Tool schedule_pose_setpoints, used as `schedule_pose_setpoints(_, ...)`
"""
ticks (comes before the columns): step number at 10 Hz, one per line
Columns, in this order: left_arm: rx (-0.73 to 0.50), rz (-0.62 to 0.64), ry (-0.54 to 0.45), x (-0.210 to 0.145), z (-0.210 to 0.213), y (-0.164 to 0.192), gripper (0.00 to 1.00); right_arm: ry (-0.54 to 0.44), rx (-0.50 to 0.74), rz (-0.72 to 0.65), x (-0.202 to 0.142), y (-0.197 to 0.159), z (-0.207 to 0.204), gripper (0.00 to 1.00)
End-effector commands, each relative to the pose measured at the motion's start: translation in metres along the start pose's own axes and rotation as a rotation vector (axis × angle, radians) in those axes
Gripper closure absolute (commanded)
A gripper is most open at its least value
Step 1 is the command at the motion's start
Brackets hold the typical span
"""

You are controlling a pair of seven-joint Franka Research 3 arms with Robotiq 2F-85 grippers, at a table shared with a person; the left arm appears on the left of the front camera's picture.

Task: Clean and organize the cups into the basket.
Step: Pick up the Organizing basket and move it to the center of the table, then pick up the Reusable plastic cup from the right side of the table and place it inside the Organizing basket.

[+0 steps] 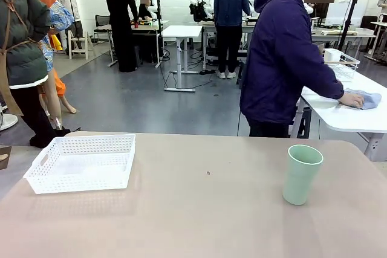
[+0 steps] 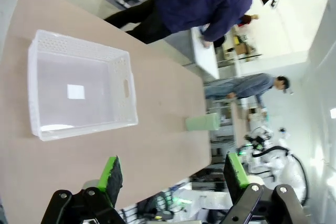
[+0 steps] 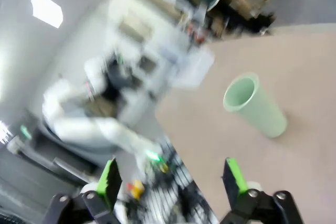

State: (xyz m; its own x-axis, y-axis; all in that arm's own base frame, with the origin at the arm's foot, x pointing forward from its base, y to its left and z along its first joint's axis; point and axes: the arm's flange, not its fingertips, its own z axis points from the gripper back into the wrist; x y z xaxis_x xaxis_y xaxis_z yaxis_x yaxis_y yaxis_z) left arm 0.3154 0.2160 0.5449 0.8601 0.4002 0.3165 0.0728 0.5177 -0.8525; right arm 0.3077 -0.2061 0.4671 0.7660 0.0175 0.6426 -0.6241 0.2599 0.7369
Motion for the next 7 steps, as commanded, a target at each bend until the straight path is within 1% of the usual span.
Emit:
schedule_pose_setpoints(1,0.230,-0.093,0.028,0.013,-0.003,-0.033,0.00,0.186,0.033,0.479,-0.005,-0.028,-0.006,0.00)
schedule_pose_setpoints(2,0.370,-0.130,-0.007,0.019,-0.011,-0.044,0.00,0.223,0.031,0.527,-0.007,-0.036,-0.016,0.00)
schedule_pose_setpoints(3,0.483,-0.171,-0.046,0.024,-0.022,-0.052,0.00,0.230,0.005,0.573,-0.009,-0.043,-0.027,0.00)
schedule_pose_setpoints(4,0.594,-0.223,-0.088,0.024,-0.036,-0.058,0.00,0.210,-0.081,0.642,-0.010,-0.051,-0.039,0.00)
schedule_pose_setpoints(6,0.763,-0.299,-0.146,0.016,-0.062,-0.056,0.00,0.136,-0.184,0.715,-0.012,-0.064,-0.060,0.00)
schedule_pose_setpoints(7,0.832,-0.322,-0.167,0.014,-0.073,-0.049,0.00,0.043,-0.292,0.751,-0.013,-0.073,-0.068,0.00)
